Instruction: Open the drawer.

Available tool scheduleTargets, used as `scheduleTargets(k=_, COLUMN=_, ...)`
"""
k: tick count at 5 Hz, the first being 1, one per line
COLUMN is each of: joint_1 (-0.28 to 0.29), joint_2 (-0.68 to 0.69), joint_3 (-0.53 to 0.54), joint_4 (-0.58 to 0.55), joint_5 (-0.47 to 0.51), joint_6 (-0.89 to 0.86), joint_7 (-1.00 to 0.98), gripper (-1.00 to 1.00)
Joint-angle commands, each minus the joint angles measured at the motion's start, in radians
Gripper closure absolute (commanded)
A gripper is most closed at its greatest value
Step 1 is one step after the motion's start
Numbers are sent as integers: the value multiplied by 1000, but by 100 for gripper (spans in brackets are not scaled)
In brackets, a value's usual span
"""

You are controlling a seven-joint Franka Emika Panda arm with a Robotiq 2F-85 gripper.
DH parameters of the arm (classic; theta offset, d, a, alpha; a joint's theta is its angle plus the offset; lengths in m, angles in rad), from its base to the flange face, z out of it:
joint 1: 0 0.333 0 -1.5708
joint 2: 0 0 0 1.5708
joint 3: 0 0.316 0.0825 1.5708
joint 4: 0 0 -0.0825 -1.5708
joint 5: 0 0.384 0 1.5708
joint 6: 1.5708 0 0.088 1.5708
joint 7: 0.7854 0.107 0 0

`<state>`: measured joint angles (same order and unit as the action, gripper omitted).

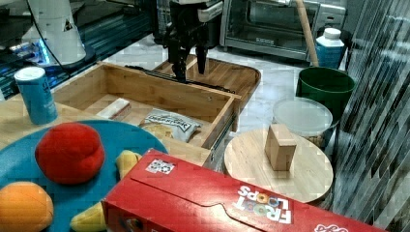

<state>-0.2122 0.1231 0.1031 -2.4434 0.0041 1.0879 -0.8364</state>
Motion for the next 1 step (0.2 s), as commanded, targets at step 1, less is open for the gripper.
scheduleTargets(k=1, joint_1=35, joint_2=-30, joint_3=32, joint_4=13, joint_5=4, joint_6=-23, joint_7=74, gripper=-100)
